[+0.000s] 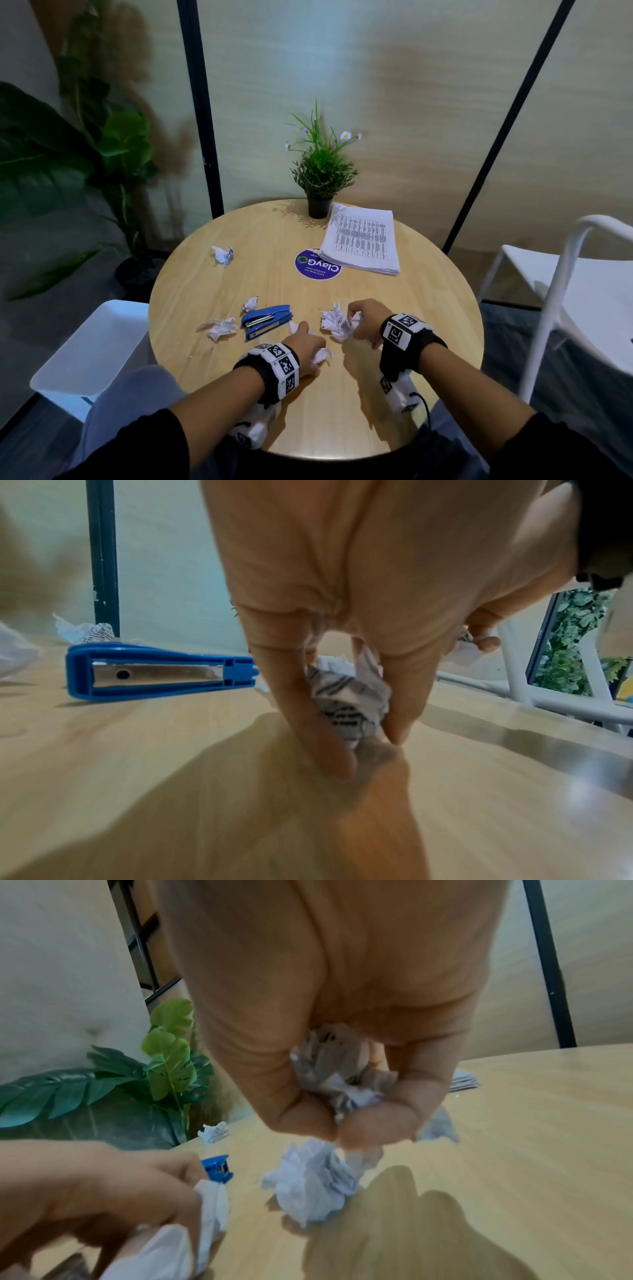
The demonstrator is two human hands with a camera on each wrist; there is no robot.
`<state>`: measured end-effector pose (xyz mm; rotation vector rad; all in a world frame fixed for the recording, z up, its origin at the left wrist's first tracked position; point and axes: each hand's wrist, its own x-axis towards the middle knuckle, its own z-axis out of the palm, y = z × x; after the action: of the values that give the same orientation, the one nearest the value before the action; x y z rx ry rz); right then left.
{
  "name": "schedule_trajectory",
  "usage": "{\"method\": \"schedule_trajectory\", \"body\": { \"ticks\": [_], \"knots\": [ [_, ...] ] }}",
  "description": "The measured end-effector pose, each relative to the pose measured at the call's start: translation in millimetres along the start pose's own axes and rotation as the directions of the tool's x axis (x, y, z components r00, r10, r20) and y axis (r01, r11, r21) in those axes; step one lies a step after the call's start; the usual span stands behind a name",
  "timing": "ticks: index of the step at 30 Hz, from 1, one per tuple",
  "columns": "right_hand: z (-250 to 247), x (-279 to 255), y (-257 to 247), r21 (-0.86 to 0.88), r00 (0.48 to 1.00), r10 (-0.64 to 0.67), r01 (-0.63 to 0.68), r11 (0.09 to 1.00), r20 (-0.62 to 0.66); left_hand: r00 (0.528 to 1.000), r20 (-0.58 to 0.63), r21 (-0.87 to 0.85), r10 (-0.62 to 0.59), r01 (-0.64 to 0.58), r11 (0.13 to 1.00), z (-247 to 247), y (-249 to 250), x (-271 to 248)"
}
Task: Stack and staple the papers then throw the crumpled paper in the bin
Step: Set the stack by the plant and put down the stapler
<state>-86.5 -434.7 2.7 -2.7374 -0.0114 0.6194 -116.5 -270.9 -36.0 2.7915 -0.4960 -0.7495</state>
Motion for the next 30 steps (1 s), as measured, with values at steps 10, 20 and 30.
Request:
{"method": "schedule_trajectory", "body": {
  "ticks": [10,20,30],
  "knots": [
    [10.8,28.3,-17.1,-0.026,0.999,-0.039,0.038,0.999,-0.028,0.994,-0.021,-0.063,0.106,-0.107,0.992,-45.1,-18.2,-6.6],
    [41.1,55.8,-35.8,-0.267,0.998,-0.058,0.063,0.962,0.028,0.993,-0.086,-0.187,0.083,-0.098,0.978,-94.6,-81.8,-20.9],
    [19.8,56.4,-69.2,-0.170,0.992,-0.124,0.119,0.978,-0.021,0.954,-0.266,-0.496,-0.136,-0.014,0.868,-130.4,-187.4,-59.9]
  ]
}}
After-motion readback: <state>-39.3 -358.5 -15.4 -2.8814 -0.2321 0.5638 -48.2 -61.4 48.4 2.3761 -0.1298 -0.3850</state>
